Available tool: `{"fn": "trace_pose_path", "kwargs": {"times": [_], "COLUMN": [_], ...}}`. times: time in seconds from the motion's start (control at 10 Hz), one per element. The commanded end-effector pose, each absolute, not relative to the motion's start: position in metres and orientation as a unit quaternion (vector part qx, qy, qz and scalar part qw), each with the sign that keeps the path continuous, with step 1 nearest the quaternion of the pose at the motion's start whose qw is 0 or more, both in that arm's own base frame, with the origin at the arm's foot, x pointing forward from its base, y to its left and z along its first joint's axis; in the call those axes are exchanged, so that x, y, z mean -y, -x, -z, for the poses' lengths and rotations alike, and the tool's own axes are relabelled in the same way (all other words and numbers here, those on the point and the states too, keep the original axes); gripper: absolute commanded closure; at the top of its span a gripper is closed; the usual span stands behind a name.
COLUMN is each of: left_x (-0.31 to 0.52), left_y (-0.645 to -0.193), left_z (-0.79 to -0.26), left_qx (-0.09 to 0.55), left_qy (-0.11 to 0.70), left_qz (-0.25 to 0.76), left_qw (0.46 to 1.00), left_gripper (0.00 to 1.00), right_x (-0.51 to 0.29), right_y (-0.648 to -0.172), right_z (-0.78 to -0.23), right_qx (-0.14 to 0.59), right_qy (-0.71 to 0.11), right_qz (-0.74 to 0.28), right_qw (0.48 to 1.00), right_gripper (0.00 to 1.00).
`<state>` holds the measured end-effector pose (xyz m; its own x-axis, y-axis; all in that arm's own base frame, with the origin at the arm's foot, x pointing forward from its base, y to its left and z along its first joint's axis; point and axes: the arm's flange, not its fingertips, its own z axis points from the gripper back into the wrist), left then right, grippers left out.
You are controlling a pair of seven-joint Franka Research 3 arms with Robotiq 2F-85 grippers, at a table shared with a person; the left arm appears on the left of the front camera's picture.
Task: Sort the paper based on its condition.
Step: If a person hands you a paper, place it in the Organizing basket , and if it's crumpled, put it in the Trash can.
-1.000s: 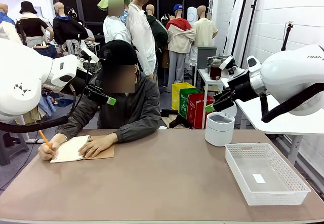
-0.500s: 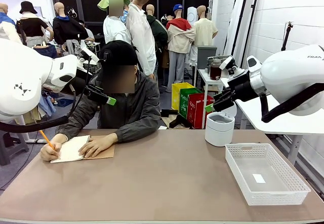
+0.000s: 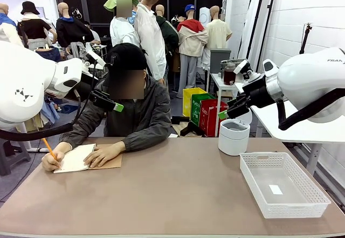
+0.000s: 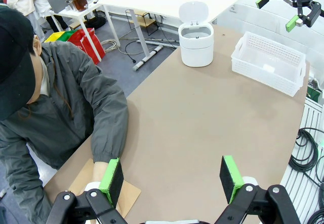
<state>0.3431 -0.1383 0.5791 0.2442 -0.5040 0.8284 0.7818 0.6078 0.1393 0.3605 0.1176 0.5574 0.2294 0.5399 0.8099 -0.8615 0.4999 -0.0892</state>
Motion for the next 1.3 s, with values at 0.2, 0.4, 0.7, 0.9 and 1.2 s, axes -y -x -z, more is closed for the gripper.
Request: {"fn": "trace_pose_path", "kwargs": {"times": [0.2, 0.4, 0.7, 0.9, 1.2], "left_x": [0.1365, 0.1365, 0.1365, 0.1365, 0.1365], "left_y": [-0.3436, -0.3436, -0.3436, -0.3436, -0.3436], "left_z": [-0.5785, -0.5785, -0.5785, -0.5785, -0.5785], "left_qx": [0.452, 0.452, 0.452, 0.452, 0.452], "left_qy": [0.153, 0.153, 0.153, 0.153, 0.153], "left_qz": [0.420, 0.420, 0.420, 0.420, 0.420], "left_qw": [0.772, 0.772, 0.772, 0.772, 0.772], "left_gripper": [0.00, 0.00, 0.00, 0.00, 0.00], "right_x": [-0.1178, -0.1178, -0.1178, -0.1178, -0.1178], "right_y": [-0.3618, -0.3618, -0.3618, -0.3618, -0.3618], "right_z": [-0.5556, -0.5556, -0.5556, -0.5556, -0.5556], "right_qx": [0.414, 0.414, 0.414, 0.414, 0.414], "right_qy": [-0.202, -0.202, -0.202, -0.202, -0.202], "right_qz": [-0.461, -0.461, -0.461, -0.461, -0.461], "right_qw": [0.758, 0.758, 0.758, 0.758, 0.758], "right_gripper": [0.00, 0.00, 0.00, 0.00, 0.00]}}
